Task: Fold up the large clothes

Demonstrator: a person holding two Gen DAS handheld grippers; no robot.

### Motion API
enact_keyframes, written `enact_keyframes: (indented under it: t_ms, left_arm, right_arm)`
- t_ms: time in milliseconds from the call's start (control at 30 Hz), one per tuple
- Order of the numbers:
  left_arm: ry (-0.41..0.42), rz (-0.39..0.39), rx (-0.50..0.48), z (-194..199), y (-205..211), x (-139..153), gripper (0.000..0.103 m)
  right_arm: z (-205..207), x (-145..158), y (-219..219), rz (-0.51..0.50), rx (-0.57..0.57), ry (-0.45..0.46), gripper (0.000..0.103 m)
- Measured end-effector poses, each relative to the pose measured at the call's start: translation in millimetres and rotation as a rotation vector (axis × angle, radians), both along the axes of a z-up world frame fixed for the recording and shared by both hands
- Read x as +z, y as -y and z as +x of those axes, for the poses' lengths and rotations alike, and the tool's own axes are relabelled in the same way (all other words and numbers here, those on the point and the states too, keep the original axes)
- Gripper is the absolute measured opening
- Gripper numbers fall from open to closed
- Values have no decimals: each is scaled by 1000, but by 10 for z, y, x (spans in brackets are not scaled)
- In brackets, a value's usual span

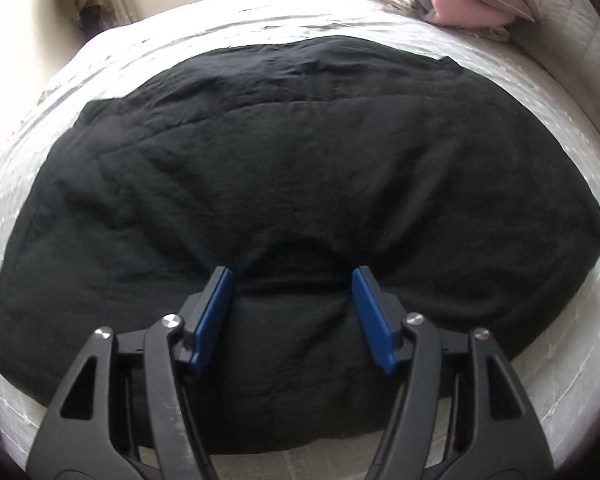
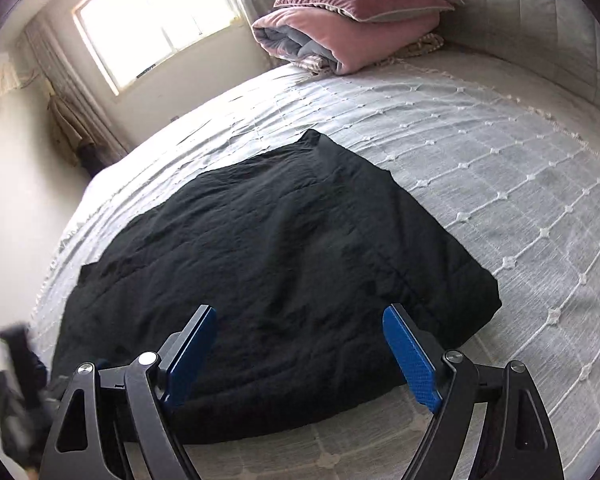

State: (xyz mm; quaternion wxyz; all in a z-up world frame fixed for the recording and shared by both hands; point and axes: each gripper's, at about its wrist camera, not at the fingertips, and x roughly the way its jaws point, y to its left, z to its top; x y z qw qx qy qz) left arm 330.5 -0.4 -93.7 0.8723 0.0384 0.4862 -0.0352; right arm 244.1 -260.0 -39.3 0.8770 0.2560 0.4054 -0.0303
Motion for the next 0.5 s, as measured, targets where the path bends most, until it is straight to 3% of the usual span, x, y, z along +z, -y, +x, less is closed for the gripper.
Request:
enact_keyframes:
  t_ms: [200,333,500]
  left_arm:
    - [-46,-46,13,108,-25,159,66]
    - [-36,-50,48,382,-16,227,66]
    - [-127,-34,113,736,-47,93,67]
  right_arm:
    - [-40,-24,43,109,6,5,86]
    - [-53,-9,37,119,6,9,86]
    - [-39,-50,68,132,1,-5,86]
